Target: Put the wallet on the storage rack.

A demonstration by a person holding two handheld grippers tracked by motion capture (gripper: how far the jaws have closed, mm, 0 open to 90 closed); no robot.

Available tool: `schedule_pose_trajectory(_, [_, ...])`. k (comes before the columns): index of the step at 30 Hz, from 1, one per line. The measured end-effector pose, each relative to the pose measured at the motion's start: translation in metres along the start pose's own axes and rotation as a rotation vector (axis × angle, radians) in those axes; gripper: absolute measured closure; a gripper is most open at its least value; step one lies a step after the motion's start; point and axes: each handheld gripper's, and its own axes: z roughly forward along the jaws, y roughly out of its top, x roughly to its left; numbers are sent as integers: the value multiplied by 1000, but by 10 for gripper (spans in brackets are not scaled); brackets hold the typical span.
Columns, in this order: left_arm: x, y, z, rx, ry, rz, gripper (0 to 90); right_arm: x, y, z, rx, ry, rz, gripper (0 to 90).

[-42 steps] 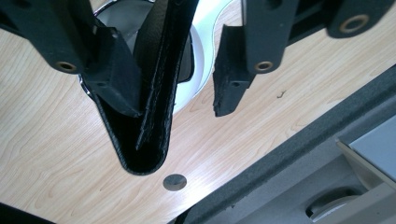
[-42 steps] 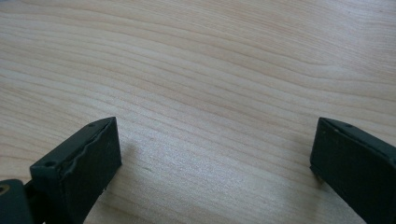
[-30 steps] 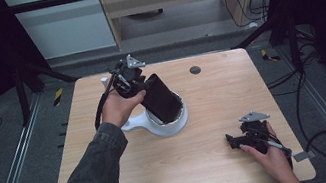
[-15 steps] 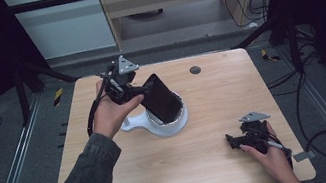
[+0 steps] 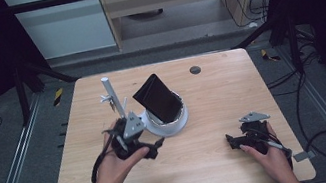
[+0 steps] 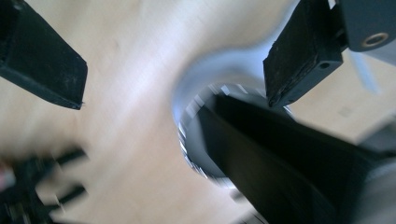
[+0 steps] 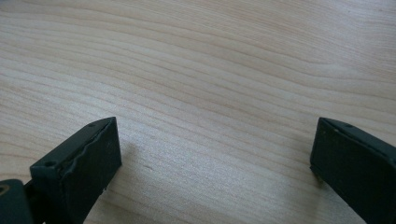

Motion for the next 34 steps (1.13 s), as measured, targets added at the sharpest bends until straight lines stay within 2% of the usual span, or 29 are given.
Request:
schedule_pose_trajectory(1, [0,0,0,0,0,0,55,0,0,0,0,0,0,22])
schedule_pose_trajectory(2, [-3,-24,11,37,-11,-5,55,0,0,0,0,0,0,22])
schedule_pose_trajectory(3, [-3,-24,11,37,-11,-5,55,0,0,0,0,0,0,22])
schedule_pose_trajectory(4, [-1,-45,19,71,-4,-32,55,0,0,0,1,0,1,21])
schedule_pose_trajectory(5, [2,-54,22,78,-3,-51,55,0,0,0,0,-1,1,21])
schedule_pose_trajectory(6, [2,-54,22,78,-3,-51,57,0,0,0,0,-1,1,21])
schedule_pose_trajectory(7, [5,-66,25,88,3,-71,57,0,0,0,0,-3,2,22])
schedule_pose_trajectory(8, [9,-74,27,106,20,-77,57,0,0,0,0,-7,-2,21])
schedule_pose_trajectory(9, [16,-86,30,152,70,-81,67,0,0,0,-1,-7,-1,20])
schedule_pose_trajectory(10, [20,-92,31,172,85,-91,73,0,0,0,1,-4,5,19])
schedule_pose_trajectory(11, [20,-92,31,172,85,-91,76,0,0,0,1,-4,5,19])
schedule_pose_trajectory(12, [30,-101,31,168,101,-130,77,1,0,0,1,-8,9,18])
schedule_pose_trajectory(13, [35,-106,31,159,112,-147,77,1,0,0,1,-8,8,18])
schedule_pose_trajectory(14, [35,-106,31,159,112,-147,76,1,0,0,1,-8,8,18])
schedule_pose_trajectory(15, [45,-115,29,174,149,-165,76,1,0,0,1,-8,8,18])
schedule_pose_trajectory(17, [50,-119,27,185,162,-173,71,1,0,0,1,-8,9,18])
schedule_pose_trajectory(19, [63,-128,22,181,190,-192,65,1,0,0,1,-8,8,18])
schedule_pose_trajectory(21, [65,-130,21,182,197,-192,64,1,0,0,1,-8,8,18])
schedule_pose_trajectory(22, [69,-134,23,200,197,-209,56,1,0,0,1,-8,8,18])
schedule_pose_trajectory(23, [69,-134,23,200,197,-209,38,1,0,0,1,-8,8,18])
schedule_pose_trajectory(25, [76,-138,24,183,182,-269,31,1,0,0,1,-8,9,18])
schedule_pose_trajectory(27, [80,-141,25,165,189,-296,15,1,0,0,1,-8,8,18])
schedule_pose_trajectory(28, [80,-141,25,165,189,-296,6,1,0,0,1,-8,9,18])
schedule_pose_trajectory(29, [82,-144,26,150,182,-317,6,1,0,0,1,-8,9,18])
schedule_pose_trajectory(34, [83,-145,25,145,185,-318,0,1,0,0,1,-9,9,18])
